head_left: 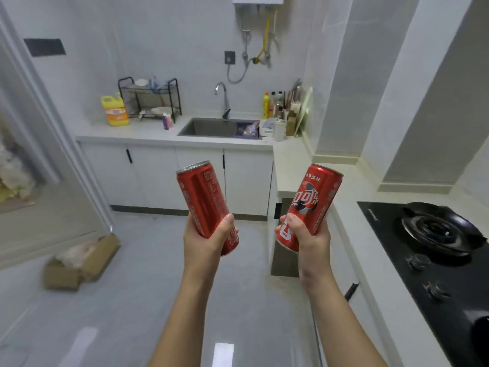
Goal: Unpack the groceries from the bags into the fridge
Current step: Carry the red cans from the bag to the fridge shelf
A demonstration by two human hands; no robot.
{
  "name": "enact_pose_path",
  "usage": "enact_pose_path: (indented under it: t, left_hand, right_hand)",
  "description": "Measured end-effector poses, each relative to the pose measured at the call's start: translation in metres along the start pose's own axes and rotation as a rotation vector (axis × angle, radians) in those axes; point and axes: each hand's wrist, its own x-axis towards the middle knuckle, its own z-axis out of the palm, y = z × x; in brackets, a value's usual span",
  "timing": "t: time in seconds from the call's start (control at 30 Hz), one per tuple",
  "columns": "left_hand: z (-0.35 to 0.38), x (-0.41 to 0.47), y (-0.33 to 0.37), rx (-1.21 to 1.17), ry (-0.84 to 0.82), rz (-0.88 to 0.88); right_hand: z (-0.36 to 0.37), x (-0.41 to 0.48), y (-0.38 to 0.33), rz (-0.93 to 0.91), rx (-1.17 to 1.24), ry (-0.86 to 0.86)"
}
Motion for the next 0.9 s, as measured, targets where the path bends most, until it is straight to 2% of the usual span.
enact_pose_path:
  t: [0.47, 0.9]
  left_hand:
    - [-0.075, -0.054, 0.033, 0.131, 0.63, 0.21]
    - [-0.1, -0.188, 0.07, 0.242, 1.182, 0.36]
  right_hand:
    - [0.097, 0.005, 0.017, 0.15, 0.131, -0.665]
    - [0.149, -0.086, 0.016, 0.273, 0.257, -1.178]
